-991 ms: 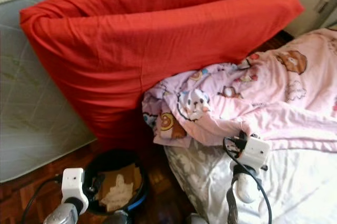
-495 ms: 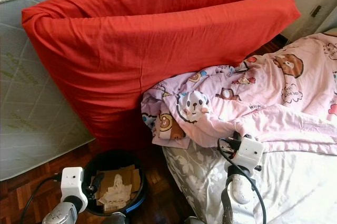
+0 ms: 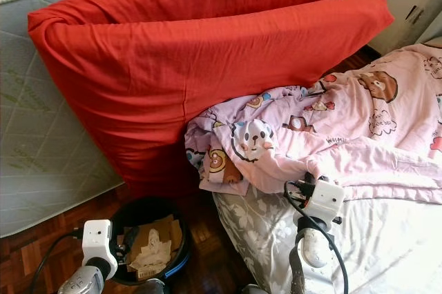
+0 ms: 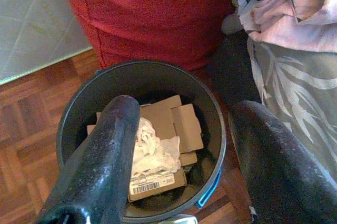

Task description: Clean up the room

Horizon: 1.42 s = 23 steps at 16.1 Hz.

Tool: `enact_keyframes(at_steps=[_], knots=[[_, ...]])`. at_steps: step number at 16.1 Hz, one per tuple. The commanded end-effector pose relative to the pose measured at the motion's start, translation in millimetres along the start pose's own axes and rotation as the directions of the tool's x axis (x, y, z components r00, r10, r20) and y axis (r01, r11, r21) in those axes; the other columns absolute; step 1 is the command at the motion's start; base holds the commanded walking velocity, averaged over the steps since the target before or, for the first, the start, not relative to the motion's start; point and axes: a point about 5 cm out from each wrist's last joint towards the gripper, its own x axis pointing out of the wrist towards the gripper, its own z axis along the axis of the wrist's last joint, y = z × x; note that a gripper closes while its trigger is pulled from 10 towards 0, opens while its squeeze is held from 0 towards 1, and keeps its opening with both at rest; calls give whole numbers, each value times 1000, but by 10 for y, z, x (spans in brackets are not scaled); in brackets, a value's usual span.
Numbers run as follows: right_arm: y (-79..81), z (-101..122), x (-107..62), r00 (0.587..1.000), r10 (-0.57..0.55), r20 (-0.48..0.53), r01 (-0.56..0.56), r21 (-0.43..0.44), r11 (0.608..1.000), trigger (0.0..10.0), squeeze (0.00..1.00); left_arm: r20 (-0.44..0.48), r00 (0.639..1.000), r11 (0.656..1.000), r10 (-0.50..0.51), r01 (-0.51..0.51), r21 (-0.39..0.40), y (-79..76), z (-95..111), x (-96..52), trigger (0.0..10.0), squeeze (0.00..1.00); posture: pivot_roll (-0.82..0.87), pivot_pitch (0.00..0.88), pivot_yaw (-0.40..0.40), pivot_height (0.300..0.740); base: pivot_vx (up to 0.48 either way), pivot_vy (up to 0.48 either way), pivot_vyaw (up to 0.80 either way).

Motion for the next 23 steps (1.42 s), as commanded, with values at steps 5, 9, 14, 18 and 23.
enact_keyframes(at_steps=[5, 9, 14, 18, 23], knots=[[-31, 5, -28, 1000, -6, -3, 6, -10, 1000, 10000, 0, -6, 1000, 1000, 1, -1, 2, 9, -44, -46, 10000, 0, 66, 220, -6, 740, -244, 0, 0], [-27, 19, -30, 1000, -6, 3, 6, -11, 1000, 10000, 0, 1, 1000, 1000, -4, 4, 2, -7, -28, -44, 10000, 0, 66, 220, -6, 740, -276, 0, 0], [-45, 34, -24, 1000, -10, 7, 10, -15, 1000, 10000, 0, -21, 1000, 1000, 2, -2, -1, 16, -66, -54, 10000, 0, 66, 216, -9, 740, -299, 0, 0], [-75, 62, -10, 999, -29, 21, 29, -22, 999, 10000, 0, -33, 999, 1000, 1, 0, 3, 27, -89, -61, 10000, 0, 63, 214, -9, 740, -297, 0, 0], [-59, 133, 27, 998, -33, 51, 34, -10, 999, 10000, 0, -38, 999, 1000, -4, 4, 9, 16, -95, -56, 10000, 0, 62, 214, -9, 740, -299, 0, 0]])
